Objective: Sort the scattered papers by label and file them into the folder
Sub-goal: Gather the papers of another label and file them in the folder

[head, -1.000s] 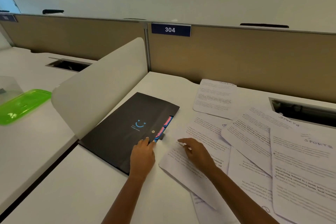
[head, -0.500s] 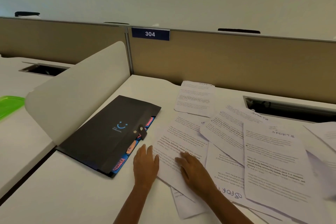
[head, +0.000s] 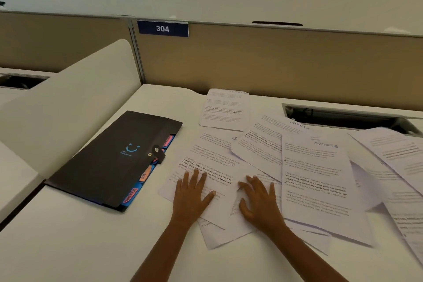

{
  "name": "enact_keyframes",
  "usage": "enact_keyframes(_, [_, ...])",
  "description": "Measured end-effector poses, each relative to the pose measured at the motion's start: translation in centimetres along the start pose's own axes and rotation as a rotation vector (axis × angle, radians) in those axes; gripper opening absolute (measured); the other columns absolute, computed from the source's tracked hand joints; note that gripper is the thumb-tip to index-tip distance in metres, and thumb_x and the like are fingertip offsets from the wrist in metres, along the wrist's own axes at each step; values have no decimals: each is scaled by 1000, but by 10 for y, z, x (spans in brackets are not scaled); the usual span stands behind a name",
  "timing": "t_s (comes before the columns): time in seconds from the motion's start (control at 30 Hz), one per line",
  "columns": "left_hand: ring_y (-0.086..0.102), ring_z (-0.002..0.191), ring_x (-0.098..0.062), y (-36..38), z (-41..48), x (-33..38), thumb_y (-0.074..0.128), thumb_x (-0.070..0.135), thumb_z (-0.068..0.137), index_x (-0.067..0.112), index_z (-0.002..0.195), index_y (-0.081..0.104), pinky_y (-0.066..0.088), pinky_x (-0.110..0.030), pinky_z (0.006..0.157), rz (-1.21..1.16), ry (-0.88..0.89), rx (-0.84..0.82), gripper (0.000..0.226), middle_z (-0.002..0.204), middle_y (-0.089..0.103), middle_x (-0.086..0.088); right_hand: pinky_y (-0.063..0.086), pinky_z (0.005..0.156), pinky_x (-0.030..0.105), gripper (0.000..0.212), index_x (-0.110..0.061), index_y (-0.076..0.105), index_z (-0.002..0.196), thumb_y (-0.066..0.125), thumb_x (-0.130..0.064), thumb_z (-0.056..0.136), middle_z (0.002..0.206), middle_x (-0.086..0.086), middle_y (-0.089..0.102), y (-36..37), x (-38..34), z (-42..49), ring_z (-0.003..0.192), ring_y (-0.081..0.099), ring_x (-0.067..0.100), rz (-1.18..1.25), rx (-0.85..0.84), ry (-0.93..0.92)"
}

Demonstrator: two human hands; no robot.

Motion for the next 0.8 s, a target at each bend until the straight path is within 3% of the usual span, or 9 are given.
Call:
enact_keyframes(0.03, [-13,143,-24,0,1,-4,-41,80,32,24,145,-12,-16,-31,105,9,-10,-19,129,155,-14,-2,1,112,48,77,-25,34,139,10,-55,71,151,-1,25,0,9,-4,143,15,18,52,-28,47])
enact_keyframes(0.1, [-12,143,-24,-5,2,-15,-41,81,30,22,145,-13,-13,-33,109,-1,-52,-19,132,155,-14,-3,-5,114,45,87,-27,24,143,2,-58,65,154,-4,14,-2,24,-10,144,5,15,92,-36,113])
enact_keyframes(0.27, [-7,143,-29,-17,1,-42,-36,85,29,19,146,-7,-3,-43,115,-27,-225,28,138,155,-11,-11,4,115,47,89,-22,35,139,3,-53,62,151,1,26,-11,53,-10,142,16,17,121,29,225])
enact_keyframes(0.33, [-6,143,-30,-23,-2,-47,-18,90,47,17,147,-7,1,-42,115,-63,-301,37,123,154,-9,-16,11,114,50,83,-18,44,134,7,-49,66,145,6,37,-14,63,-9,138,28,22,122,94,265])
enact_keyframes(0.4, [1,143,-31,-28,-1,-49,18,77,75,16,147,-5,9,-42,116,-49,-341,45,97,155,-3,-16,18,111,52,68,-13,51,128,19,-42,77,139,11,46,-18,70,-8,132,39,27,86,166,285])
enact_keyframes(0.5, [16,141,-29,-38,5,-47,40,65,82,17,147,-1,23,-40,111,-21,-352,32,91,153,10,-14,17,115,45,51,-12,41,136,32,-32,90,145,13,36,-16,67,-4,137,30,26,105,76,306])
enact_keyframes(0.63, [29,133,-28,-46,15,-50,53,63,77,13,145,13,34,-38,104,-60,-428,11,93,145,27,-15,7,115,27,97,-20,22,144,-1,-78,70,153,3,19,-9,28,-3,143,13,17,247,-88,169])
enact_keyframes(0.7, [36,128,-28,-46,18,-48,59,55,78,11,140,24,37,-36,101,-181,-438,28,84,138,38,-14,5,113,23,109,-23,17,145,-9,-86,60,154,-2,15,-4,3,-5,143,10,14,321,-144,95])
enact_keyframes(0.8, [41,123,-27,-40,19,-31,56,41,86,10,136,33,37,-34,99,-408,-348,56,63,133,47,-12,9,116,27,118,-27,13,145,-6,-94,49,154,-5,15,0,-17,-2,143,11,11,517,-148,106])
Point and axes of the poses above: each hand's wrist, its own z-axis towards the middle knuckle, its own y-axis out of the palm, x = y × z, the point moved 5 cm from there along z, towards the middle knuckle
